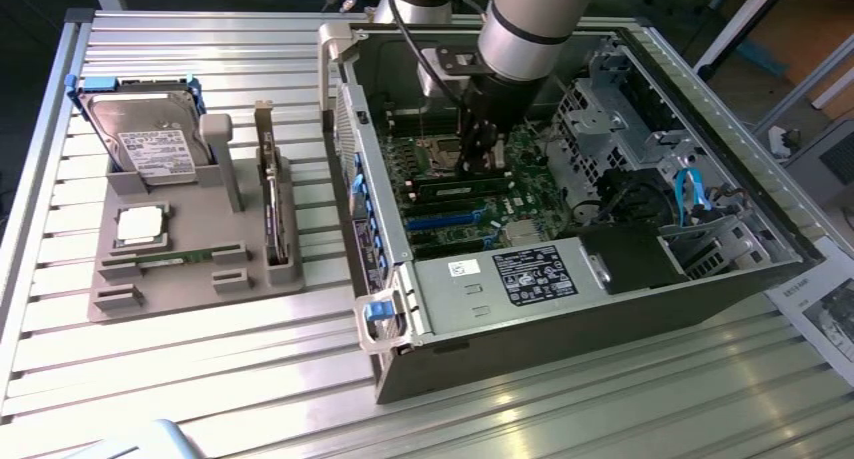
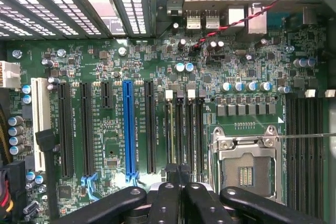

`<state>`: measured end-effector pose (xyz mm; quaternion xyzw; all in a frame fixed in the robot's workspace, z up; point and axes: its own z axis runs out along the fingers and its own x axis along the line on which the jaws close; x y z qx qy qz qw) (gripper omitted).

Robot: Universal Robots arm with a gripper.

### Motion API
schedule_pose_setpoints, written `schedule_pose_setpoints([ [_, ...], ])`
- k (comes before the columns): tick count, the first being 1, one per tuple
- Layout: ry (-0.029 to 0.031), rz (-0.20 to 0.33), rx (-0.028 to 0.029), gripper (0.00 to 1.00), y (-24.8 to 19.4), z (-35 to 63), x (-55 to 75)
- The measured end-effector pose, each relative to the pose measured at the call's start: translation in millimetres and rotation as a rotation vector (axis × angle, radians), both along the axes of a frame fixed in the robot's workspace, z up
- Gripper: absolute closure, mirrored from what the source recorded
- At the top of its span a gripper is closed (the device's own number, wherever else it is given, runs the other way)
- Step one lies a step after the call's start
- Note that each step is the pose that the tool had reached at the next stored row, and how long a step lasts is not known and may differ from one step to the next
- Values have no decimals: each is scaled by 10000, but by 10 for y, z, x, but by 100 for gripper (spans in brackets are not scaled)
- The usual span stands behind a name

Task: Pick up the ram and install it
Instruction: 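Press down the ram until it locks into place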

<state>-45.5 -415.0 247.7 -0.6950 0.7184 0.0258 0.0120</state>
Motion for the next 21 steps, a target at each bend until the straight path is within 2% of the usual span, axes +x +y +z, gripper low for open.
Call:
schedule_pose_setpoints([
  [7, -5, 1, 1, 90, 0, 0, -78],
  [21, -111, 0, -2, 90, 0, 0, -411],
])
